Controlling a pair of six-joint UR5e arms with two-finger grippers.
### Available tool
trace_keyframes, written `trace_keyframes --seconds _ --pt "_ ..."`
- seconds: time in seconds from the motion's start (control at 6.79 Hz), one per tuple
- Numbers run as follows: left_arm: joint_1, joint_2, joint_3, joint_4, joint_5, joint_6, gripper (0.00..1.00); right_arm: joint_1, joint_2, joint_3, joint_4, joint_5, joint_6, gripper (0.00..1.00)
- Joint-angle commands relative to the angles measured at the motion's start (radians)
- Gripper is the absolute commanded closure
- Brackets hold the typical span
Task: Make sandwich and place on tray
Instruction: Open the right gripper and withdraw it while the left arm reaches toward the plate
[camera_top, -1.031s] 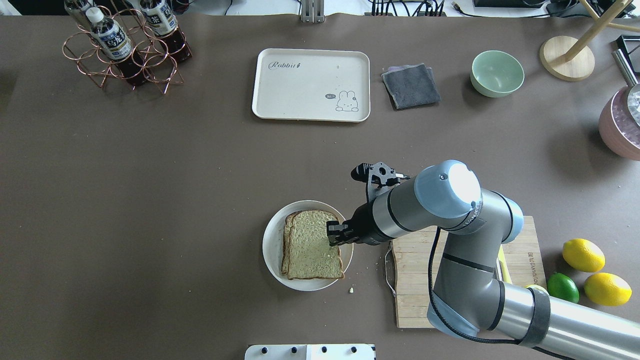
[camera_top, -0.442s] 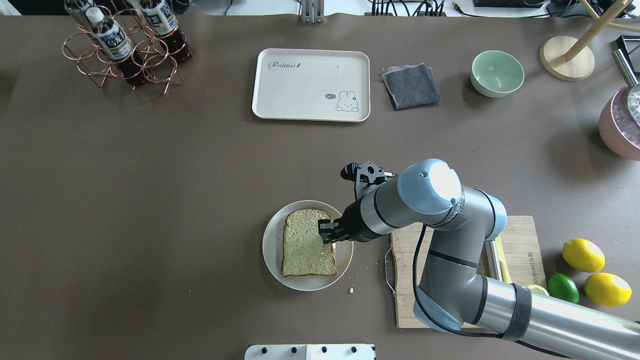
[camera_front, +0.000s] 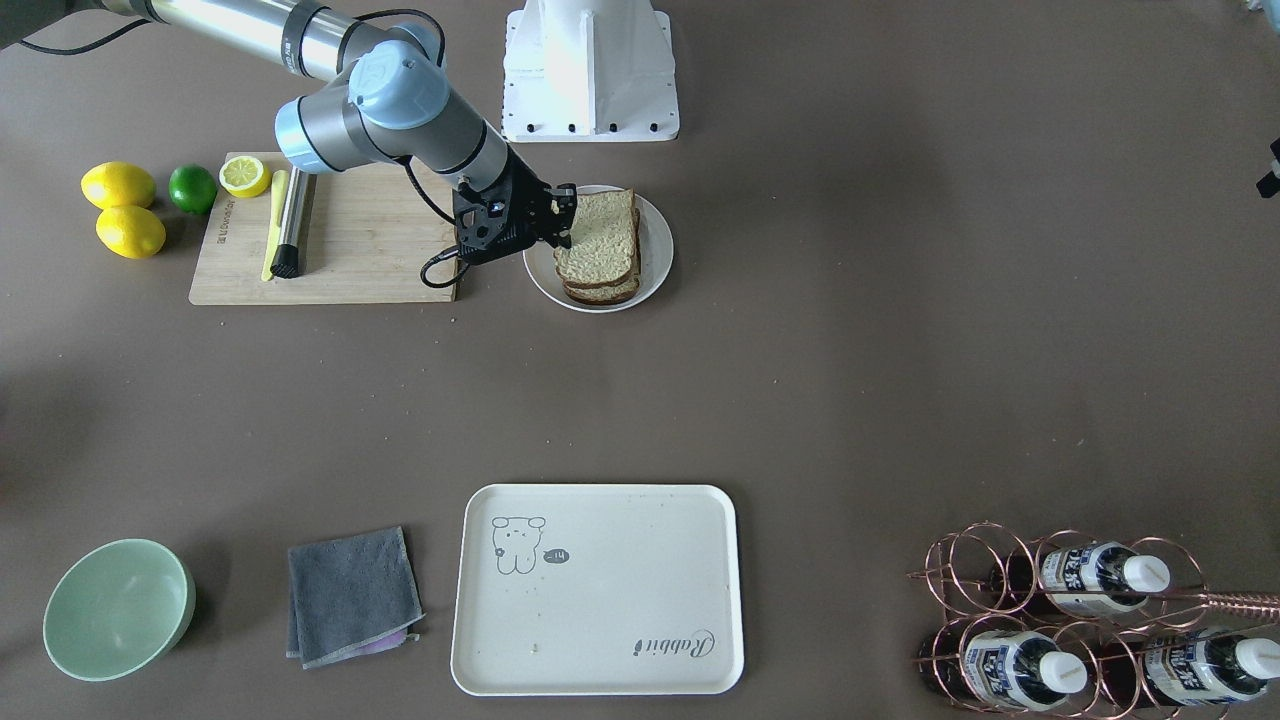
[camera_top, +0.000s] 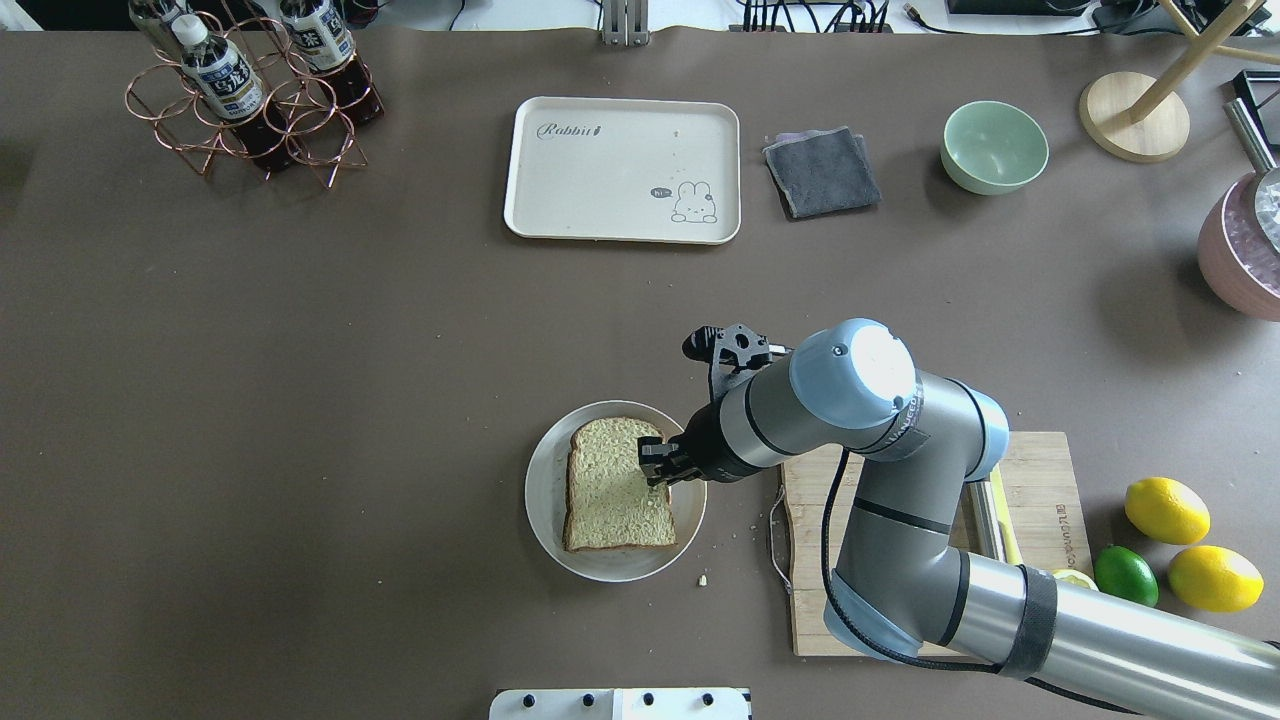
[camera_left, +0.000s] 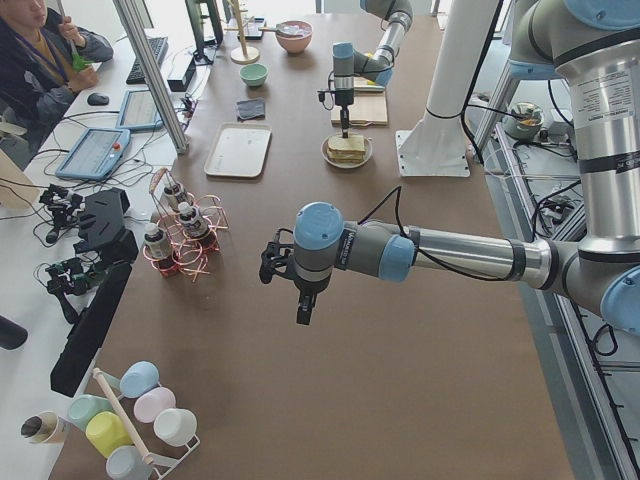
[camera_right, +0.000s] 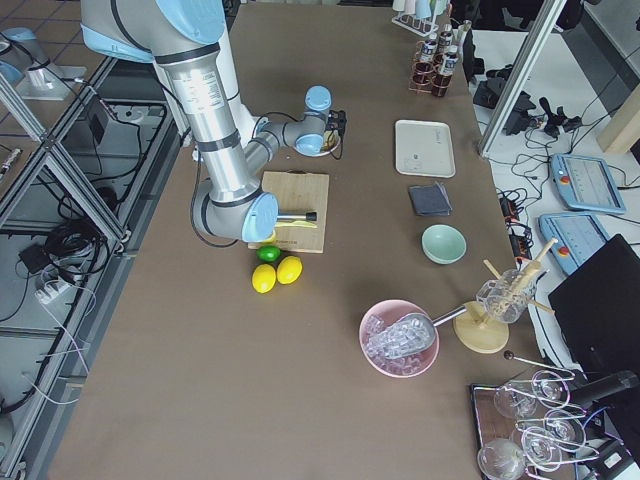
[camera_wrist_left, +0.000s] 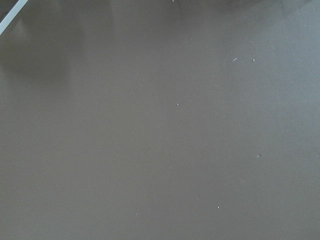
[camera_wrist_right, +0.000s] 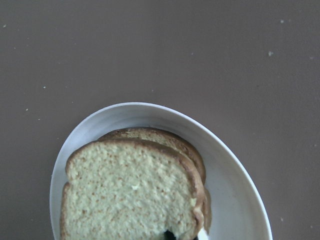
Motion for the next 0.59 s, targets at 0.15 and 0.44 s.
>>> trace_keyframes --seconds 0.15,0.44 --pt "0.097 -0.012 -0.014 -0.134 -0.055 -0.227 0.02 0.021 0.004 0.012 -0.002 -0.005 0.013 0.0" --pt "0.389 -0.065 -0.012 -0.523 -0.011 -0.797 0.02 0.091 -0.016 0.033 -0.005 0.066 0.013 0.0"
